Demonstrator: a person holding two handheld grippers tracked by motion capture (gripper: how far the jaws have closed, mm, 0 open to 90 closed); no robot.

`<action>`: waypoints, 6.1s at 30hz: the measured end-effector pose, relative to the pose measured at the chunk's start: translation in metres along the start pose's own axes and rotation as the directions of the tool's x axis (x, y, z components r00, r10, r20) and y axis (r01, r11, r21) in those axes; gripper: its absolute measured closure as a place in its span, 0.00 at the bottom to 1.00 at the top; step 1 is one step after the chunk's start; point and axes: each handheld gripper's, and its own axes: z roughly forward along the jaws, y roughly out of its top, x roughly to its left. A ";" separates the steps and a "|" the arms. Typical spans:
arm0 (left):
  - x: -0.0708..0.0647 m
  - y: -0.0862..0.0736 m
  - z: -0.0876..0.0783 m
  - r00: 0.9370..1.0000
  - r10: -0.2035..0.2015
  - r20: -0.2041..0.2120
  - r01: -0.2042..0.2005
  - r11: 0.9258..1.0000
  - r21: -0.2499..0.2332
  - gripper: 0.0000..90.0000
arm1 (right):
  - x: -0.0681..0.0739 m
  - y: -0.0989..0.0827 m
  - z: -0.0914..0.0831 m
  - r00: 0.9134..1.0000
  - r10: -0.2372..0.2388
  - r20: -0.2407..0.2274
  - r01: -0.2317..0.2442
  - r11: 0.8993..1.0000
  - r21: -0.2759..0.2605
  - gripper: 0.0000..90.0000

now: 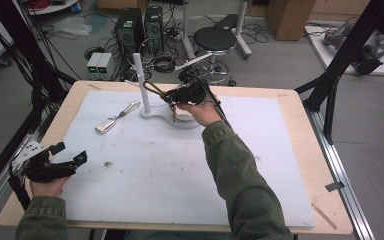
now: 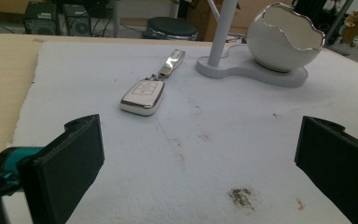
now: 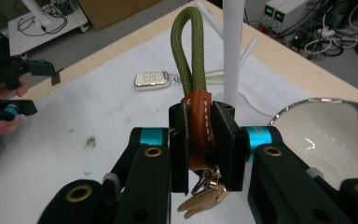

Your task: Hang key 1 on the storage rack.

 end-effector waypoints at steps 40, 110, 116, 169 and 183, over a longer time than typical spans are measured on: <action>0.002 0.000 0.000 1.000 0.005 -0.010 -0.005 1.000 0.001 0.02 | -0.013 0.024 0.042 0.999 0.024 0.021 -0.024 1.000 0.005 0.85; -0.003 0.000 -0.001 1.000 0.020 -0.016 -0.019 1.000 0.012 0.02 | -0.002 -0.060 -0.018 0.965 -0.021 0.263 0.026 1.000 -0.015 0.01; -0.003 0.000 -0.001 1.000 0.020 -0.015 -0.020 1.000 0.014 0.02 | -0.006 -0.071 -0.029 0.962 -0.002 0.273 0.010 1.000 -0.030 0.01; -0.003 -0.001 -0.001 1.000 0.022 -0.019 -0.022 0.999 0.025 0.02 | -0.038 -0.183 -0.105 0.887 0.253 0.387 -0.198 0.964 -0.176 0.01; -0.002 -0.001 0.000 1.000 0.018 -0.021 -0.018 1.000 0.026 0.02 | -0.031 -0.224 -0.112 0.858 0.286 0.428 -0.223 0.956 -0.191 0.01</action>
